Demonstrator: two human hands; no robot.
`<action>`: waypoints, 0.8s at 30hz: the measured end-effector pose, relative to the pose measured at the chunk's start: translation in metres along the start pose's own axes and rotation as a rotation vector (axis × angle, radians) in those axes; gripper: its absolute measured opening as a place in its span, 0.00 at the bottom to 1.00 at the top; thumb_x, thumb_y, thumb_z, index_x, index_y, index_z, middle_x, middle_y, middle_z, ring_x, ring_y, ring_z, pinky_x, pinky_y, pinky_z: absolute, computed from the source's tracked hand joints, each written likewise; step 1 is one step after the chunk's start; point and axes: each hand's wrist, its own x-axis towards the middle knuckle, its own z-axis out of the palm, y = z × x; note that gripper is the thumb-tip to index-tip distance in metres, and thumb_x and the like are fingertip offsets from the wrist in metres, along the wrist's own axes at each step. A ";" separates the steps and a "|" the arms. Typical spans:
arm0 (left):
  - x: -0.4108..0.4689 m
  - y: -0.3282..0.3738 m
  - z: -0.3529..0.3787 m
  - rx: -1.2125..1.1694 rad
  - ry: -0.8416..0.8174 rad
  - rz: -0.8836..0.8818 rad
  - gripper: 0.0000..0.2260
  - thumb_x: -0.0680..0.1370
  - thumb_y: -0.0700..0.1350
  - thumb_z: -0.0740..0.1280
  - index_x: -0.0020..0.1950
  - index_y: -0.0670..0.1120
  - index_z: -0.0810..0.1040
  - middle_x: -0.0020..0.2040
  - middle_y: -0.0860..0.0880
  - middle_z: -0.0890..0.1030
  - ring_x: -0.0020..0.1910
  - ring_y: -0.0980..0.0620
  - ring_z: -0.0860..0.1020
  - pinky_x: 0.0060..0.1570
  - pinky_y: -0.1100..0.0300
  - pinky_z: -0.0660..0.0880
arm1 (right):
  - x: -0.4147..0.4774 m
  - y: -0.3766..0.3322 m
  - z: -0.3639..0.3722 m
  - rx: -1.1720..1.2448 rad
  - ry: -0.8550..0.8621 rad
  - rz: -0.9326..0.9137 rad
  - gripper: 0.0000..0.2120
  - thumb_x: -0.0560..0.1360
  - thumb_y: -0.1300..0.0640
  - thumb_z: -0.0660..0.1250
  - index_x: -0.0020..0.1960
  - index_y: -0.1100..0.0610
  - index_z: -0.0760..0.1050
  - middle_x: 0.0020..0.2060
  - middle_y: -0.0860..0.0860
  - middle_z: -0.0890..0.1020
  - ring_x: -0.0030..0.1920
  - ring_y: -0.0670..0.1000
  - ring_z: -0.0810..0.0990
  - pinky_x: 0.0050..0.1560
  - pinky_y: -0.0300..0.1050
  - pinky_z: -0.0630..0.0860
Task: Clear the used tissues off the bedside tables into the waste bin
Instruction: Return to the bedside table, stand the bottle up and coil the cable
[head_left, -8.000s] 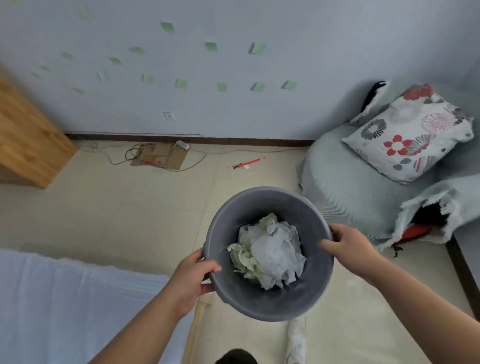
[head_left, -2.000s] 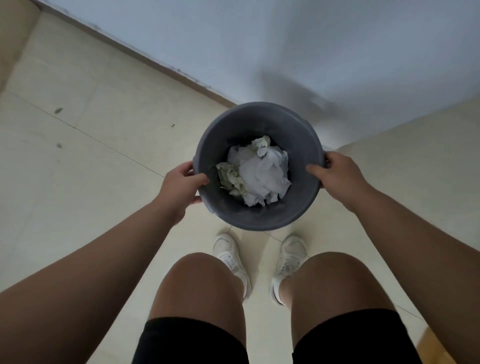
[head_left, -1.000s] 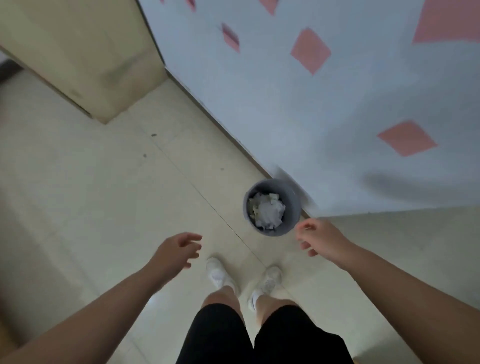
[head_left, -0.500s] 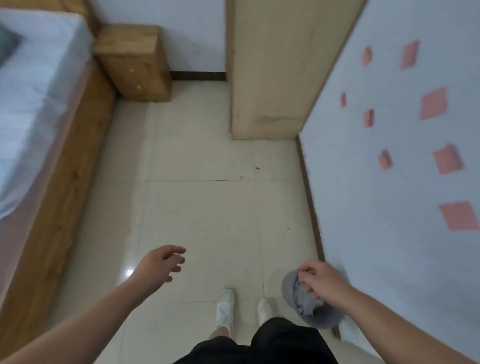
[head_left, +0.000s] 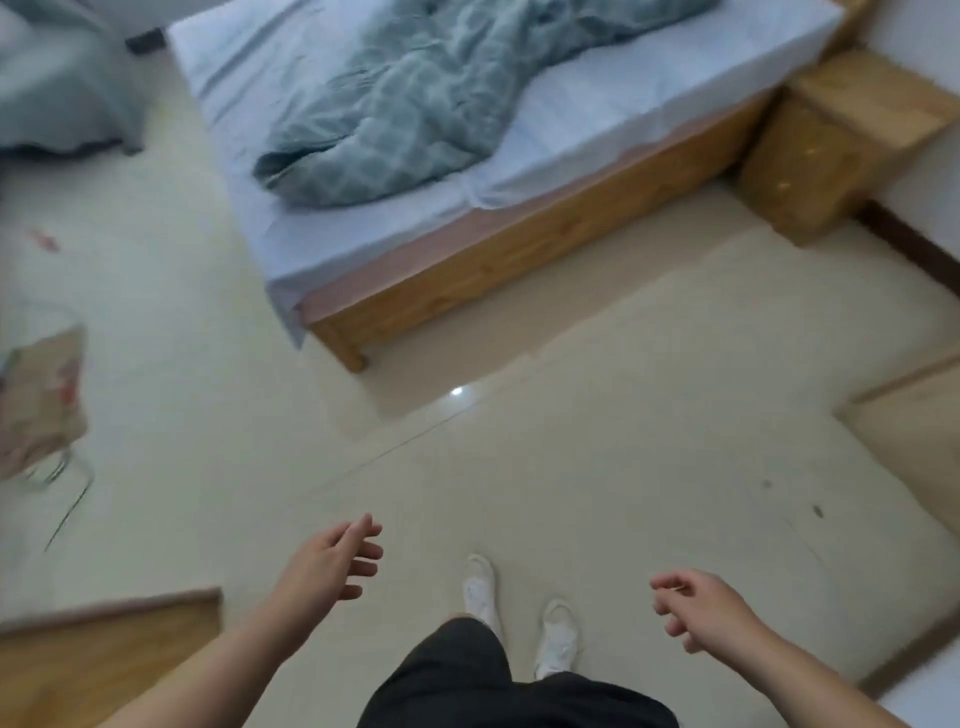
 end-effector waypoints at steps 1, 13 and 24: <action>-0.007 -0.019 -0.011 -0.064 0.050 -0.037 0.16 0.86 0.56 0.62 0.56 0.49 0.86 0.50 0.44 0.88 0.51 0.42 0.86 0.47 0.49 0.82 | 0.004 -0.012 0.003 -0.046 -0.021 -0.014 0.08 0.77 0.66 0.65 0.51 0.58 0.81 0.41 0.57 0.83 0.33 0.55 0.78 0.30 0.44 0.69; -0.049 -0.227 -0.086 -0.675 0.433 -0.447 0.17 0.87 0.53 0.61 0.54 0.43 0.83 0.41 0.44 0.83 0.36 0.45 0.79 0.36 0.57 0.69 | 0.016 -0.229 0.151 -0.462 -0.254 -0.271 0.06 0.80 0.64 0.65 0.54 0.60 0.80 0.43 0.59 0.84 0.35 0.55 0.78 0.32 0.43 0.71; 0.046 -0.263 -0.235 -0.795 0.382 -0.573 0.17 0.87 0.54 0.60 0.55 0.43 0.82 0.43 0.43 0.83 0.39 0.45 0.79 0.40 0.55 0.71 | -0.006 -0.444 0.346 -0.576 -0.259 -0.517 0.06 0.82 0.60 0.64 0.56 0.54 0.80 0.47 0.56 0.86 0.42 0.54 0.84 0.36 0.44 0.78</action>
